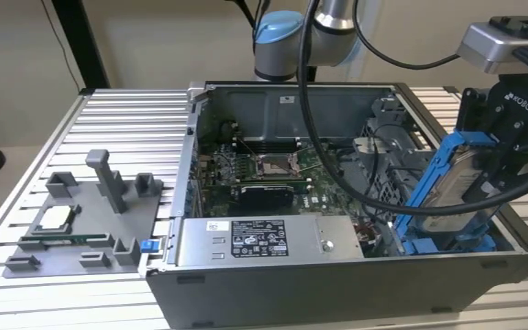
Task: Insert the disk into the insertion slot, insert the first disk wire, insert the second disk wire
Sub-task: 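Insert the disk into the insertion slot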
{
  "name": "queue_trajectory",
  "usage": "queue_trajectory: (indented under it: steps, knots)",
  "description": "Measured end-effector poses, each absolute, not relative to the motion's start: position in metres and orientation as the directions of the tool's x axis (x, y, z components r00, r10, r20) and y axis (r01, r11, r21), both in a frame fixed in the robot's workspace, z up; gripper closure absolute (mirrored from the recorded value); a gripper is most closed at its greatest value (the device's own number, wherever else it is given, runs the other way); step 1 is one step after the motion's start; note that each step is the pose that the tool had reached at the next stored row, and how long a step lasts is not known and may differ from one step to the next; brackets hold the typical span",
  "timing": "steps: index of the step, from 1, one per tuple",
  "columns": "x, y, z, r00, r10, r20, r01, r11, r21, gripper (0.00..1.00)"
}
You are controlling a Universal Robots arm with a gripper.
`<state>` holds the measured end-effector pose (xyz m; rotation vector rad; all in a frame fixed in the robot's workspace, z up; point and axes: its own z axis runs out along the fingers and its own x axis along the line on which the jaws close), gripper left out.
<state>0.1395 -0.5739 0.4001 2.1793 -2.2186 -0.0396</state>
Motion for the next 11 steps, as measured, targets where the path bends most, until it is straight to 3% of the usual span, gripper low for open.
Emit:
queue_trajectory:
  steps: [11]
  knots:
    - [0.141, -0.574, 0.384, -0.018, -1.0, 0.0, -0.999, 0.018, 0.041, 1.0]
